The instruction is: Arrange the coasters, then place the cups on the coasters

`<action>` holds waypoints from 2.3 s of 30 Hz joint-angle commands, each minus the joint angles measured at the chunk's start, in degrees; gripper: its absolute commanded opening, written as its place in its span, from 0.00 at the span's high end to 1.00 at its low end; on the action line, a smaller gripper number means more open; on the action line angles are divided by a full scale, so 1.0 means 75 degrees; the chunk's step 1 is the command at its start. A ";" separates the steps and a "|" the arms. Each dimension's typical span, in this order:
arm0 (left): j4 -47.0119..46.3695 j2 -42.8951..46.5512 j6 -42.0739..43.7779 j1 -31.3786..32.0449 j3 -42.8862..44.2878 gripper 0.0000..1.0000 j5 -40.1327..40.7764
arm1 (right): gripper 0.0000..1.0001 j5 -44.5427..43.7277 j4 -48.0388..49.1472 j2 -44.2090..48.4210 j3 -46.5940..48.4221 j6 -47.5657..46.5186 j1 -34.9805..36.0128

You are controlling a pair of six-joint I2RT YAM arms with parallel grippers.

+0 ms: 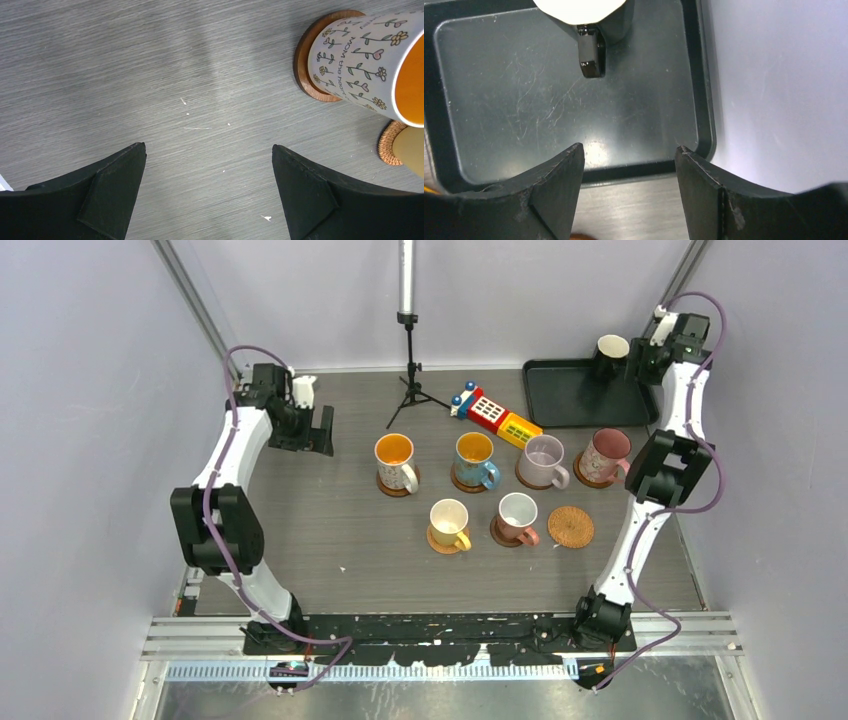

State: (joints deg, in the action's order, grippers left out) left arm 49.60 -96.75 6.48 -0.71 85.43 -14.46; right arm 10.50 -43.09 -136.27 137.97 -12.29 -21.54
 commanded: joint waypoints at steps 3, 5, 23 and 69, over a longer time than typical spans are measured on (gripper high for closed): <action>0.0258 -0.0329 0.0108 0.0024 0.0667 0.00 0.0134 | 0.29 -0.0118 0.1050 -0.0448 0.0592 0.0142 0.0254; 0.0304 -0.0437 0.0121 0.0028 0.0779 0.00 0.0141 | 0.29 -0.0107 0.1351 -0.0577 0.0588 0.0139 0.0346; 0.0372 -0.0745 0.0187 0.0024 0.1058 0.00 0.0476 | 0.46 -0.1033 0.2919 -0.1723 0.1228 0.0264 0.0806; 0.0277 -0.0635 -0.0077 -0.0001 0.0821 0.00 -0.0083 | 0.93 0.1998 0.2363 0.2108 -0.4310 -0.1330 0.0841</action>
State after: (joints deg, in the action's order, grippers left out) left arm 52.53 -104.66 6.37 -0.71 91.70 -13.67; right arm 23.24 -24.88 -126.43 107.79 -16.14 -15.53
